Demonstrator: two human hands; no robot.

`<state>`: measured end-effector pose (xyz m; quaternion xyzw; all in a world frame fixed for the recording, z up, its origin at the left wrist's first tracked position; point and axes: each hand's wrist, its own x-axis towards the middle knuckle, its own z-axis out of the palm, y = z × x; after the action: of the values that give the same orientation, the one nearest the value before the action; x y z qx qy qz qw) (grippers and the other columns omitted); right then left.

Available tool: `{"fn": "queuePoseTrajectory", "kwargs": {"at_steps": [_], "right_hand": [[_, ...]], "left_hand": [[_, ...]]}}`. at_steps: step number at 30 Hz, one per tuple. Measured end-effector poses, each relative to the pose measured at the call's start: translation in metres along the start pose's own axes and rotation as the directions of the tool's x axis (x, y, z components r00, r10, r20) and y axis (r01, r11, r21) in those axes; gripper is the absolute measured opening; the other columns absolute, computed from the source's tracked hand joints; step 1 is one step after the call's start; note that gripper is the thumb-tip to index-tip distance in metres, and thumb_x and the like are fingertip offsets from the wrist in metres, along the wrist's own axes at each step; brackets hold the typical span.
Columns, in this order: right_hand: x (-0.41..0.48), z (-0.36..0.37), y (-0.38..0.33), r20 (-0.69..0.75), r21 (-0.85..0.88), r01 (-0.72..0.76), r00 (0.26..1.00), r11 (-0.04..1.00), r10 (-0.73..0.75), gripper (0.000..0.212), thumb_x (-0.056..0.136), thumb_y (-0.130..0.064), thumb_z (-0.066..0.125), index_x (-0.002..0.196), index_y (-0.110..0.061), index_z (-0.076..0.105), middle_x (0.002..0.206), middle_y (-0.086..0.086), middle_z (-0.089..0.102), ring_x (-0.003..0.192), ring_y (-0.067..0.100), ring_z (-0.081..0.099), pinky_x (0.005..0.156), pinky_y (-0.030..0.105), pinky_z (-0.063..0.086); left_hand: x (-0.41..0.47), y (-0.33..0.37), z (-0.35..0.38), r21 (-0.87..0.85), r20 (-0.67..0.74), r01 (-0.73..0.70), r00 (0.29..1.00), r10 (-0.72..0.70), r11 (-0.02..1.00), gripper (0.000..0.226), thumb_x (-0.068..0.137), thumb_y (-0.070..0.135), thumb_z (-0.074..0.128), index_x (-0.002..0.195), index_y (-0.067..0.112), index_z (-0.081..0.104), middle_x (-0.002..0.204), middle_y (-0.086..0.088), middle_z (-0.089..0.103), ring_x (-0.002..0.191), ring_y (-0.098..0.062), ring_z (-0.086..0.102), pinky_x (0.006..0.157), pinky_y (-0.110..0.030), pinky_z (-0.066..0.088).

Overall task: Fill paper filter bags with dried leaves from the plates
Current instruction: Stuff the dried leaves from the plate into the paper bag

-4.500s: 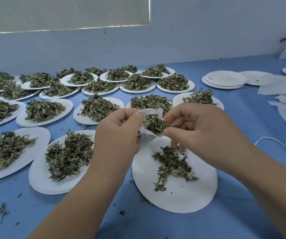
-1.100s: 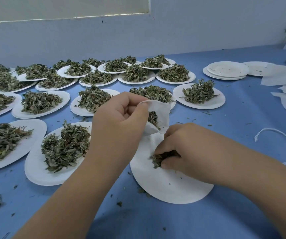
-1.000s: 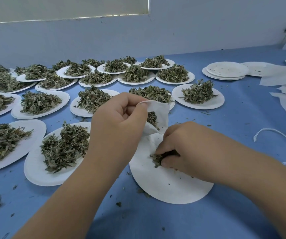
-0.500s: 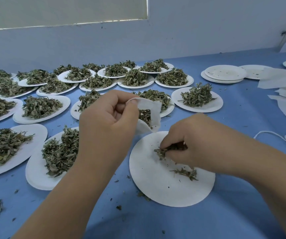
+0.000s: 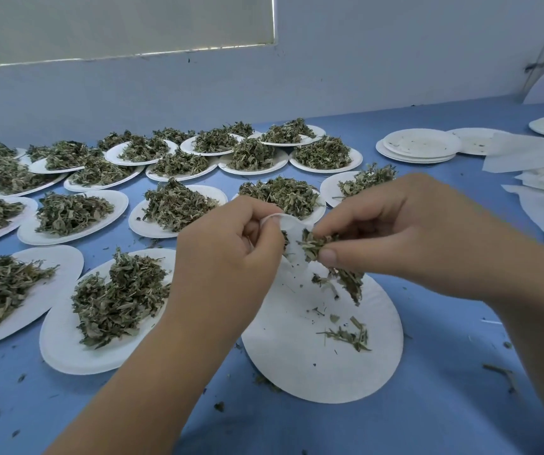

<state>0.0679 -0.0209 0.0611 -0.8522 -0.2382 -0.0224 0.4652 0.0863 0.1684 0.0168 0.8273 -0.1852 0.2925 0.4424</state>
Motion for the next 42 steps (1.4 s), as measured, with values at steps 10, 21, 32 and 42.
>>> {"fn": "queuePoseTrajectory", "kwargs": {"at_steps": [10,21,32,42], "right_hand": [[0.005,0.028,0.006,-0.182,-0.41,-0.133,0.981,0.902,0.062,0.009,0.083,-0.027,0.068,0.087,-0.035,0.071,0.065,-0.013,0.062,0.068,0.002,0.058,0.06,0.017,0.047],[0.005,0.05,-0.008,-0.251,-0.638,-0.145,0.968,0.756,-0.027,0.009,0.085,-0.024,0.06,0.082,-0.018,0.055,0.07,-0.007,0.044,0.07,0.018,0.047,0.058,0.033,0.036],[0.008,0.048,-0.001,-0.241,-0.489,-0.053,0.967,0.871,-0.077,0.009,0.081,-0.028,0.069,0.089,-0.024,0.071,0.08,-0.012,0.056,0.076,0.007,0.054,0.07,0.018,0.044],[0.007,0.05,0.009,-0.289,-0.428,0.109,0.924,0.897,-0.25,0.009,0.078,-0.011,0.075,0.078,-0.013,0.066,0.078,-0.006,0.061,0.075,0.012,0.059,0.069,0.03,0.052]], "left_hand": [[-0.006,0.002,0.011,0.013,0.09,-0.018,0.996,0.017,1.0,0.013,0.084,0.016,0.059,0.08,0.019,0.072,0.061,0.001,0.053,0.058,-0.012,0.047,0.049,-0.015,0.033],[-0.009,0.006,0.015,-0.046,0.133,0.062,0.99,-0.055,0.997,0.019,0.087,0.007,0.06,0.08,0.021,0.071,0.053,0.007,0.056,0.052,-0.006,0.046,0.05,-0.011,0.032],[-0.007,0.006,0.011,-0.178,0.115,0.234,0.97,-0.216,0.956,0.02,0.088,0.01,0.061,0.076,0.024,0.07,0.053,0.011,0.056,0.048,-0.002,0.046,0.047,-0.009,0.033],[-0.007,0.007,0.008,-0.251,0.136,0.258,0.964,-0.229,0.933,0.019,0.088,0.011,0.061,0.077,0.022,0.072,0.054,0.005,0.057,0.044,-0.003,0.041,0.044,-0.01,0.029]]}}
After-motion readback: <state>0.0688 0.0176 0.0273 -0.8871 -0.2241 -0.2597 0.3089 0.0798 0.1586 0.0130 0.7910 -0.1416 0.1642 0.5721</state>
